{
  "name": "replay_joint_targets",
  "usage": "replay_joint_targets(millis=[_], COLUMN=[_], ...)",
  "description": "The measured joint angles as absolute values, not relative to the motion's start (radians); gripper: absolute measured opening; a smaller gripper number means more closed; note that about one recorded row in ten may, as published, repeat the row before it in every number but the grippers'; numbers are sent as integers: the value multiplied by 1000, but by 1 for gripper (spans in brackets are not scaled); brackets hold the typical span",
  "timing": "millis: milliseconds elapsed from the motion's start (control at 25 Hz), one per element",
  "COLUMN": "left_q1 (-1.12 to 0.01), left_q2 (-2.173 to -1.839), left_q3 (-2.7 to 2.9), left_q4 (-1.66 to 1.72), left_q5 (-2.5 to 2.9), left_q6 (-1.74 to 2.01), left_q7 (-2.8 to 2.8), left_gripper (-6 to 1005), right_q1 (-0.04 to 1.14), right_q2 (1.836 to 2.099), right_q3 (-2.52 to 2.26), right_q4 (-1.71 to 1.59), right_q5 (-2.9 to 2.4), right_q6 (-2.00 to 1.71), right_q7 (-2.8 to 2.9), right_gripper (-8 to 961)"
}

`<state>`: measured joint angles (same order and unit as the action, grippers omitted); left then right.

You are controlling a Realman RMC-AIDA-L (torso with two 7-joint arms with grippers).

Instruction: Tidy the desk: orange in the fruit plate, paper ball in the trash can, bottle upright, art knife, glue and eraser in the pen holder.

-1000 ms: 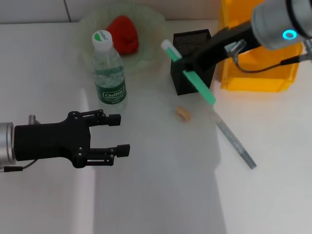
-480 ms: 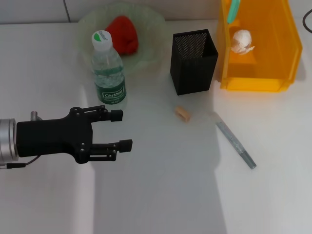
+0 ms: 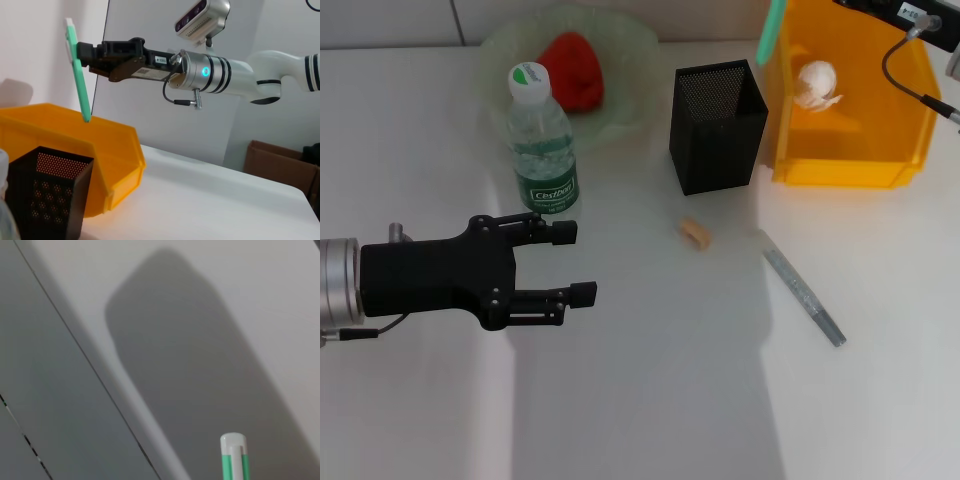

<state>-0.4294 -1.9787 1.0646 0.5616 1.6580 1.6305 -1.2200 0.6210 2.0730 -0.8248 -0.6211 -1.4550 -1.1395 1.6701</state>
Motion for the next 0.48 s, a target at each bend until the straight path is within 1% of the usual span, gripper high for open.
replay_joint_targets(millis=[240,360,480], left_q1=[-424,-423,-422], left_q2=[-1979,-1979,-1979], left_q3=[1064,1065,1065], left_q4=[561,560,560], left_q5=[1658,1658,1658], left_q6=[1627,1626,1626], left_q7=[-1220,-1220,-1219], left_gripper=[800,800,800], right_q1=[643,649,649], right_q2=[2075,2071,2070], right_q3=[-843,-860,-871], right_q4=[-596,-595,-595], right_q5=[-1468,-1476,-1478], right_q6=[-1118,-1118,-1122], right_q7=[1656,1658,1661], right_gripper=[237,242,416])
